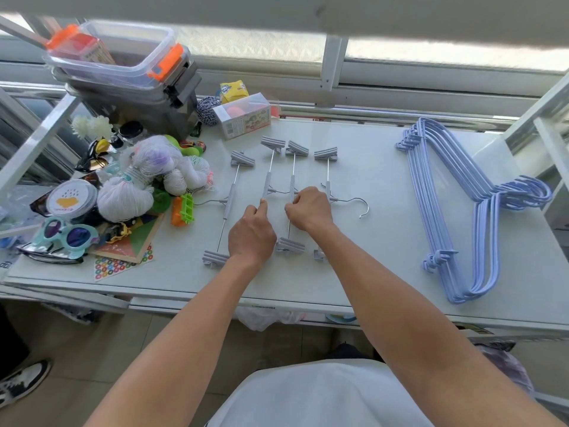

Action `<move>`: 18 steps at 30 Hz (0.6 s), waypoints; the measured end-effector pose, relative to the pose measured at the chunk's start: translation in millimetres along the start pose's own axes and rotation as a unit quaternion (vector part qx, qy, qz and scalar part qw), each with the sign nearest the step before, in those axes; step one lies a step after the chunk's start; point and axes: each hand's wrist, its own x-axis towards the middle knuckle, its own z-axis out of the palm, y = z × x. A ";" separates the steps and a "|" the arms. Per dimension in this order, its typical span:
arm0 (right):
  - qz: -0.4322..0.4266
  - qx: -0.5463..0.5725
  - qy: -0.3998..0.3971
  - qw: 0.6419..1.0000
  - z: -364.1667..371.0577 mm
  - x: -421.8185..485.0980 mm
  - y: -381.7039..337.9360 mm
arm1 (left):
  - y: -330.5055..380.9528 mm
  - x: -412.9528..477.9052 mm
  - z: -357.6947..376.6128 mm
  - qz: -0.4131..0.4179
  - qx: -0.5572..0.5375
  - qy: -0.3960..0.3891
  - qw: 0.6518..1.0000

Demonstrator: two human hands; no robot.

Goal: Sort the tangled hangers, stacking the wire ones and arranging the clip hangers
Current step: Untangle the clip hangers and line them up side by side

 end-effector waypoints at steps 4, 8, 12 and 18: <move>-0.007 -0.021 -0.007 1.000 -2.5 0.9 -0.5 | 0.8 2.9 0.9 -0.048 0.007 -0.003 0.999; -0.005 -0.028 -0.010 1.000 -1.3 1.5 -1.7 | 0.2 5.8 1.9 -0.045 0.026 -0.014 0.999; 0.004 -0.009 -0.011 1.000 -0.1 0.1 -2.5 | -1.8 2.9 2.5 -0.013 0.024 -0.004 1.000; -0.006 -0.010 0.000 1.000 -0.4 -2.2 0.1 | 4.5 -0.7 1.2 -0.015 -0.015 -0.008 1.000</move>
